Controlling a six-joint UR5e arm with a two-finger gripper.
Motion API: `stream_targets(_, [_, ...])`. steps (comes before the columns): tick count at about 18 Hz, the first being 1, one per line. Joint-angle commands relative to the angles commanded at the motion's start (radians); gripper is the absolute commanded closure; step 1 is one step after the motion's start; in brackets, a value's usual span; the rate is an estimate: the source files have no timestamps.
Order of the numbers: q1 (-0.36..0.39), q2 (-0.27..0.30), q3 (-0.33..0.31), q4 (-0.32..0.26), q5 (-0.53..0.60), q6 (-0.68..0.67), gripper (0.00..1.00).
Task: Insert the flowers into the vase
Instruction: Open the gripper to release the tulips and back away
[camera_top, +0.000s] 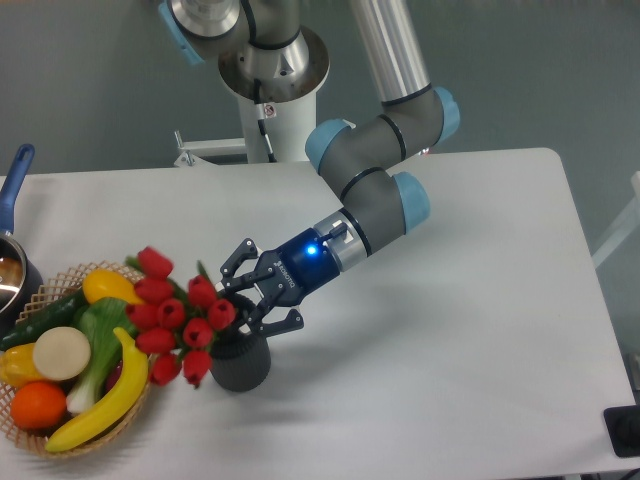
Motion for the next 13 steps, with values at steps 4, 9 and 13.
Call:
stream_targets(4, [0.011, 0.006, 0.008, 0.0, 0.0, 0.026, 0.0])
stream_targets(9, [0.04, 0.083, -0.002, -0.003, 0.03, 0.026, 0.0])
stream_targets(13, [0.054, 0.142, 0.006, -0.002, 0.224, 0.018, 0.0])
